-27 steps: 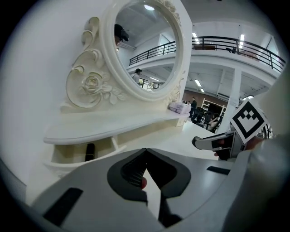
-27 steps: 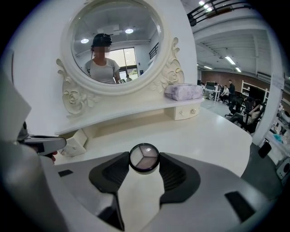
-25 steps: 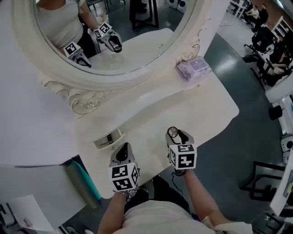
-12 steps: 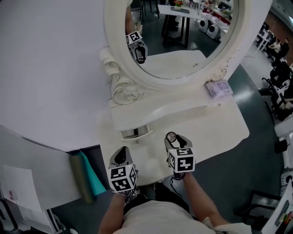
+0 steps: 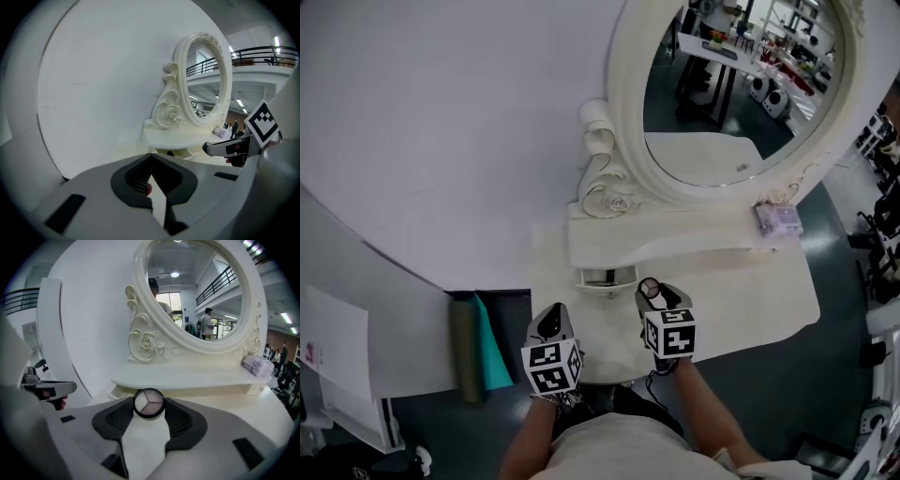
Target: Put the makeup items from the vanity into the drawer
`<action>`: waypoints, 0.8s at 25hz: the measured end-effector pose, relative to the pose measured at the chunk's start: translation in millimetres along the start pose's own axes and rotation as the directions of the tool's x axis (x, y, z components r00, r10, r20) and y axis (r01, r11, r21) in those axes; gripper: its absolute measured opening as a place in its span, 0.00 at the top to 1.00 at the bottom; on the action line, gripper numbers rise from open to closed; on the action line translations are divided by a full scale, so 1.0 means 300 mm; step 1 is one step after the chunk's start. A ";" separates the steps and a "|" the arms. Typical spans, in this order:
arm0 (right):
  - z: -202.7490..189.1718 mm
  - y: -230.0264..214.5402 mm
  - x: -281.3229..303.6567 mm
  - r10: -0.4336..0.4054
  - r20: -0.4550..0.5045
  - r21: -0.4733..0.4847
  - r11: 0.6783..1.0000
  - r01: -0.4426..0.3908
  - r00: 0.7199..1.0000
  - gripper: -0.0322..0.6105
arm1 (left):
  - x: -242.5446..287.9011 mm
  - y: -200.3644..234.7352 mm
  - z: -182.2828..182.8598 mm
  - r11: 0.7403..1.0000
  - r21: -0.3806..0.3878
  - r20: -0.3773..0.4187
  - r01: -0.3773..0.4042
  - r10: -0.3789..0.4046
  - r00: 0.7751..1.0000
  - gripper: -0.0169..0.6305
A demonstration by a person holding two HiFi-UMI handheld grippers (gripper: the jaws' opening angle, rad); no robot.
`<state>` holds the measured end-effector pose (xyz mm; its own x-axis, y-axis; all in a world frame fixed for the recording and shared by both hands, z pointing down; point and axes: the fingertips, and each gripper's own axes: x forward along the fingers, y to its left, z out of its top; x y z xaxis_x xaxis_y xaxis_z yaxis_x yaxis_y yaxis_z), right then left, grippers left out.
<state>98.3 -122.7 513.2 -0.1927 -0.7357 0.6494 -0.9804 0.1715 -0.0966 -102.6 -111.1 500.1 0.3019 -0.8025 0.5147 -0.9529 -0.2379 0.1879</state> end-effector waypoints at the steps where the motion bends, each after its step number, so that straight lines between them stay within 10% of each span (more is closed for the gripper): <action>1: 0.008 0.016 0.011 0.015 -0.004 -0.011 1.000 -0.015 1.000 0.61 | -0.003 0.013 0.001 1.000 -0.008 0.002 -0.011 0.011 1.000 0.97; 20: 0.030 0.294 0.210 0.257 -0.177 -0.127 0.951 -0.282 0.950 0.61 | 0.060 0.124 -0.011 0.993 -0.077 -0.031 -0.086 0.084 0.996 0.97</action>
<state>-0.5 -159.8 538.7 -0.4282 -0.5384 0.7258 -0.8731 0.4536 -0.1786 -132.4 -132.7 519.1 0.2217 -0.8024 0.5541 -0.9703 -0.1251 0.2072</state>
